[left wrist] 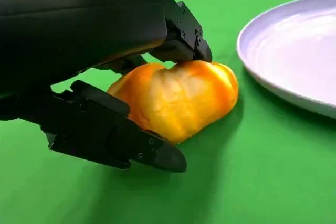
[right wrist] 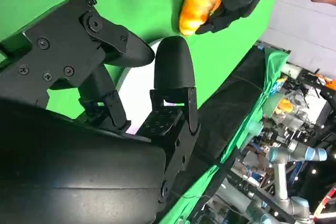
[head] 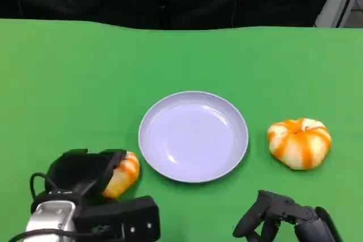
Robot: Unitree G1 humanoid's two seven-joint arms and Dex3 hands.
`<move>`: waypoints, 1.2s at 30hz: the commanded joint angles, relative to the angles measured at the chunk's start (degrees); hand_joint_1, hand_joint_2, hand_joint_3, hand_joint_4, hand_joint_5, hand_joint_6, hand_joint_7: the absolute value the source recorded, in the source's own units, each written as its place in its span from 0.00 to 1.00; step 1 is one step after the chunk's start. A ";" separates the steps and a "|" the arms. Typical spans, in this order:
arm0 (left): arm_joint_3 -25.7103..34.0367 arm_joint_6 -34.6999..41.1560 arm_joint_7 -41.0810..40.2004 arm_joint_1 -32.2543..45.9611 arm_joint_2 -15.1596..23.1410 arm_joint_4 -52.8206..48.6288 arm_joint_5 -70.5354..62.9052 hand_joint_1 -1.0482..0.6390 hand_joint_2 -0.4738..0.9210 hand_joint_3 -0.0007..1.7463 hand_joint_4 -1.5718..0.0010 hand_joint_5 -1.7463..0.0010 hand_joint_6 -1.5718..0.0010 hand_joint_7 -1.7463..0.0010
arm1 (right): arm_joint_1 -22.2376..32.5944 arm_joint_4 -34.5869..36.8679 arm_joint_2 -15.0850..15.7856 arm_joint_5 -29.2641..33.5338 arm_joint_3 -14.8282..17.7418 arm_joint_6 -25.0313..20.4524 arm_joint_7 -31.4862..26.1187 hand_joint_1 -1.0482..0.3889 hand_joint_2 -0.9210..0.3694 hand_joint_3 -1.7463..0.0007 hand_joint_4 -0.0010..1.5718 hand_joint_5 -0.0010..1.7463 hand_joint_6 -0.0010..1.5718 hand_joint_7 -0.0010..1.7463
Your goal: Grasp the bread from the table and place it into the plate.
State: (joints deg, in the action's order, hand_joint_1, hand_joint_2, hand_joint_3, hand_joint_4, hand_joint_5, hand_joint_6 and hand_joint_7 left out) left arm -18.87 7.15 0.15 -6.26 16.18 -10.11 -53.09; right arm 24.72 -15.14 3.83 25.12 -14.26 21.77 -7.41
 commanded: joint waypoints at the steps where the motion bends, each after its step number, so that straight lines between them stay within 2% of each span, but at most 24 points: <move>1: 0.84 -6.90 -7.01 0.43 1.95 -5.51 4.91 0.55 1.00 0.05 0.54 0.01 0.31 0.93 | 0.18 -0.60 0.32 -0.49 0.15 0.53 -0.29 0.59 0.37 0.39 0.52 0.94 0.55 0.65; 4: 1.36 -10.49 -10.95 0.06 2.39 -7.96 7.15 0.56 1.00 0.06 0.53 0.00 0.28 0.93 | 0.04 -0.42 0.35 -0.44 0.21 0.53 -0.35 0.59 0.37 0.39 0.52 0.94 0.55 0.65; 5: 1.84 -12.38 -12.98 0.03 2.52 -9.00 8.23 0.56 0.97 0.14 0.50 0.01 0.22 0.86 | -0.01 -0.33 0.36 -0.30 0.24 0.49 -0.43 0.59 0.37 0.40 0.52 0.95 0.55 0.65; 6: 2.14 -13.80 -14.48 -0.04 2.64 -9.87 8.99 0.57 0.87 0.32 0.48 0.01 0.24 0.75 | -0.04 -0.27 0.37 -0.21 0.26 0.46 -0.49 0.59 0.37 0.40 0.52 0.95 0.55 0.65; 8: 2.83 -18.30 -20.04 0.02 2.83 -11.56 10.16 0.58 0.72 0.53 0.46 0.01 0.27 0.61 | -0.14 -0.01 0.35 -0.17 0.27 0.49 -0.59 0.58 0.36 0.40 0.52 0.96 0.55 0.65; 10: 3.38 -24.38 -29.32 -0.08 3.26 -13.85 9.63 0.59 0.62 0.64 0.43 0.00 0.30 0.51 | -0.22 0.05 0.13 -0.43 0.14 0.10 -0.50 0.58 0.36 0.40 0.52 0.97 0.55 0.65; 11: 3.47 -26.77 -32.97 -0.19 3.60 -14.71 9.18 0.58 0.58 0.70 0.42 0.00 0.35 0.40 | -0.26 0.04 0.04 -0.44 0.09 -0.02 -0.50 0.58 0.36 0.40 0.52 0.97 0.55 0.65; 13: 3.48 -29.71 -38.05 -0.40 4.18 -15.76 8.33 0.58 0.55 0.76 0.41 0.00 0.42 0.25 | -0.32 -0.02 -0.02 -0.28 0.04 -0.14 -0.56 0.58 0.36 0.40 0.51 0.96 0.54 0.65; 16: 3.09 -32.40 -44.20 -0.60 4.96 -15.99 6.26 0.56 0.50 0.83 0.39 0.00 0.46 0.15 | -0.50 0.26 -0.01 -0.11 0.06 0.37 -0.89 0.59 0.36 0.40 0.51 0.95 0.54 0.65; 23: 1.97 -38.68 -51.46 -1.32 5.92 -15.74 4.01 0.55 0.44 0.93 0.38 0.00 0.45 0.14 | -0.69 0.60 0.12 -0.54 -0.19 0.86 -0.82 0.60 0.37 0.39 0.52 0.96 0.55 0.65; 29: 1.35 -42.37 -52.37 -2.66 5.94 -14.90 3.02 0.55 0.39 0.99 0.38 0.00 0.42 0.18 | -0.49 0.36 0.02 -0.60 -0.41 0.88 -0.83 0.61 0.38 0.37 0.51 0.95 0.54 0.65; 36: -0.36 -42.40 -50.43 -4.83 4.65 -13.92 2.44 0.53 0.37 1.00 0.37 0.00 0.42 0.15 | -0.30 0.55 0.06 -1.00 -0.79 1.49 -0.89 0.62 0.38 0.37 0.50 0.94 0.54 0.66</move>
State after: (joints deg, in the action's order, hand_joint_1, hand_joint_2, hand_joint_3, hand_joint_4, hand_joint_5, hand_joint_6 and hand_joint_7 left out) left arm -18.62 -35.35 -51.19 -9.69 20.95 -24.79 -50.15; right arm 24.11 -14.57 3.79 24.31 -15.10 22.73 -7.87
